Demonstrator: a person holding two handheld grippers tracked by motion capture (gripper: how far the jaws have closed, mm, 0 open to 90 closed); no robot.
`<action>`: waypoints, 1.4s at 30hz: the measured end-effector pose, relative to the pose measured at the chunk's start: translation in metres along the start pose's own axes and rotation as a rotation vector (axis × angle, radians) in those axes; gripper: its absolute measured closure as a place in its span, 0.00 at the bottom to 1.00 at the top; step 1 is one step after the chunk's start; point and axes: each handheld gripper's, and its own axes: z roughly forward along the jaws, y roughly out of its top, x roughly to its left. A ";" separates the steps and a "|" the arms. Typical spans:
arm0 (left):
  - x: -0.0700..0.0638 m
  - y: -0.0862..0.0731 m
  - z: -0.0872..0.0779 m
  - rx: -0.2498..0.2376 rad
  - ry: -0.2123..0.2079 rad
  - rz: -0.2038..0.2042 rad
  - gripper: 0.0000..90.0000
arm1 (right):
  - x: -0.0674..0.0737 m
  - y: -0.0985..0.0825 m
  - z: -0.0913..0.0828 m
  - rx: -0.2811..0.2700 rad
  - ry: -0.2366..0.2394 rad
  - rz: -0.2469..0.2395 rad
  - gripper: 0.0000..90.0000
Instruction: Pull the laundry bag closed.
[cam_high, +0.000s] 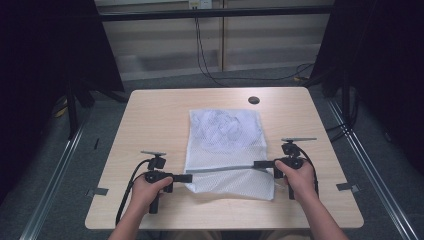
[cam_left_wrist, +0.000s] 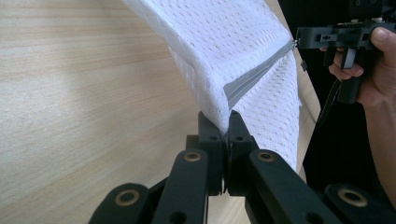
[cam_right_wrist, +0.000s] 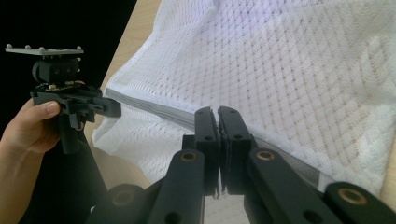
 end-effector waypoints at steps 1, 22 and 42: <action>-0.001 0.000 0.000 -0.001 0.007 0.003 0.98 | 0.000 0.000 0.000 -0.002 -0.002 -0.002 0.97; 0.001 0.001 0.001 0.013 0.006 0.011 0.98 | -0.004 -0.001 -0.006 -0.004 0.005 0.005 0.97; 0.002 0.001 0.001 0.015 0.008 0.000 0.98 | -0.009 -0.001 -0.011 -0.003 -0.005 0.016 0.97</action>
